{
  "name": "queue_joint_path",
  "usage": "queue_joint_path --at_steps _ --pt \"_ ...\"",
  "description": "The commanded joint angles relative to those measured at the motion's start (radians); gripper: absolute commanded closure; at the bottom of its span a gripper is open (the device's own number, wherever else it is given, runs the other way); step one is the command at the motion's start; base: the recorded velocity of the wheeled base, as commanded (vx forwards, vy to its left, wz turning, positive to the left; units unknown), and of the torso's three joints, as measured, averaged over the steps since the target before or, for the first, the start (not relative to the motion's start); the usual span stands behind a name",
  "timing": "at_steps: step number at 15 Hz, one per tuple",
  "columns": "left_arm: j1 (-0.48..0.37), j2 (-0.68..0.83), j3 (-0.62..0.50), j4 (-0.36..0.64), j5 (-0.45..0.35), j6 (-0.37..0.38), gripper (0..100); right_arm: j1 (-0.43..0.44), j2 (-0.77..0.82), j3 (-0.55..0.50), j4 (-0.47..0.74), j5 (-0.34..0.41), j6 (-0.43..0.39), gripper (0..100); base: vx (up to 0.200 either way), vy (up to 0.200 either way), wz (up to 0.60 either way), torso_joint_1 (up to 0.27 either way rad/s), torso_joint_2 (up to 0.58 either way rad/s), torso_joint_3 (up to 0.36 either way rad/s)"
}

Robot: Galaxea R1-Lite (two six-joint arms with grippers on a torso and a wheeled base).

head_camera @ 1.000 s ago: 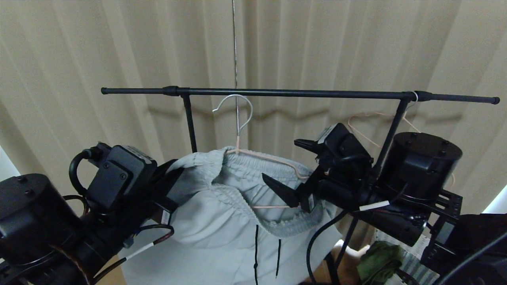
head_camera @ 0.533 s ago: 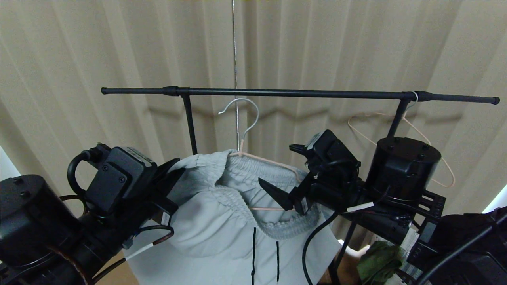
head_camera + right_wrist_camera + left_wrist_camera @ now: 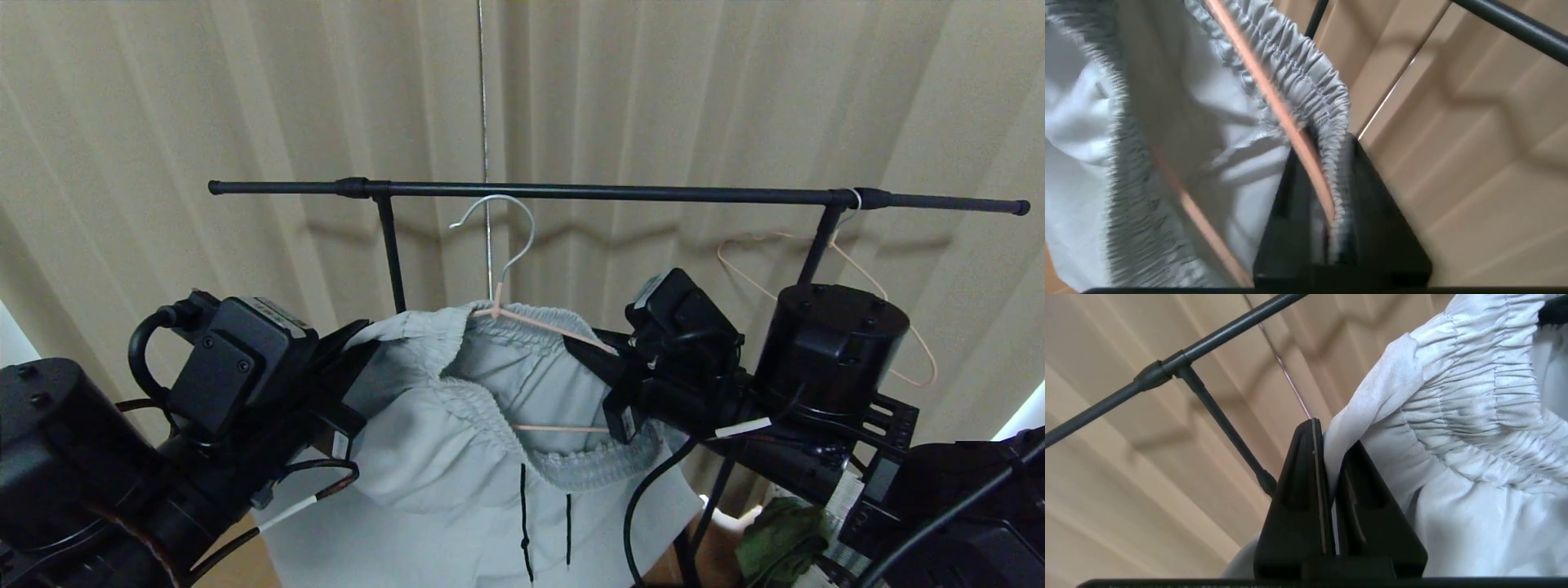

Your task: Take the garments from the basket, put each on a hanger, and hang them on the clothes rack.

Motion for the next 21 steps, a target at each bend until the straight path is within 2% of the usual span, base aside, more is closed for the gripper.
queue_joint_path --at_steps 1,5,6,8,11,14,16,18,19,20,21 --pt "0.000 0.001 0.002 0.000 0.000 0.000 100 0.001 -0.003 0.000 0.000 0.001 -0.001 100 0.000 0.000 0.00 0.000 0.00 0.000" --pt "-0.002 -0.002 0.010 -0.001 -0.014 -0.003 100 0.001 -0.017 0.009 -0.004 -0.001 -0.001 100 0.000 0.000 0.00 0.000 0.00 0.000" --pt "-0.002 -0.005 0.013 0.002 -0.025 -0.006 0 0.001 -0.028 0.020 -0.004 -0.001 -0.001 100 0.000 0.000 0.00 0.000 0.00 0.000" --pt "-0.002 -0.008 0.011 0.002 -0.029 -0.009 0 -0.001 -0.055 0.040 -0.006 -0.002 0.001 100 0.000 0.000 0.00 0.000 0.00 0.000" --pt "0.000 -0.062 0.005 0.019 -0.031 -0.011 0 -0.052 -0.100 0.069 -0.006 -0.002 0.001 100 0.000 0.000 0.00 0.000 0.00 0.000" --pt "-0.002 -0.179 -0.018 0.180 -0.031 -0.011 0 -0.114 -0.118 0.089 -0.004 -0.004 -0.001 100 0.000 0.000 0.00 0.000 0.00 0.000" --pt "-0.002 -0.275 -0.068 0.368 -0.032 -0.040 0 -0.128 -0.121 0.089 -0.004 -0.004 -0.001 100 0.000 0.000 0.00 0.000 0.00 0.000" --pt "0.003 -0.351 -0.124 0.581 -0.034 -0.118 0 -0.142 -0.123 0.087 -0.004 -0.005 -0.002 100 0.000 0.000 0.00 0.000 0.00 0.000" --pt "0.012 -0.377 -0.151 0.700 -0.074 -0.201 0 -0.153 -0.126 0.087 -0.004 -0.005 -0.002 100 0.000 0.000 0.00 0.000 0.00 0.000" --pt "0.043 -0.386 -0.162 0.773 -0.138 -0.267 0 -0.157 -0.134 0.087 -0.004 -0.004 -0.001 100 0.000 0.000 0.00 0.000 0.00 0.000" --pt "0.075 -0.387 -0.157 0.796 -0.178 -0.291 0 -0.157 -0.143 0.087 -0.003 -0.001 -0.002 100 0.000 0.000 0.00 0.000 0.00 0.000"
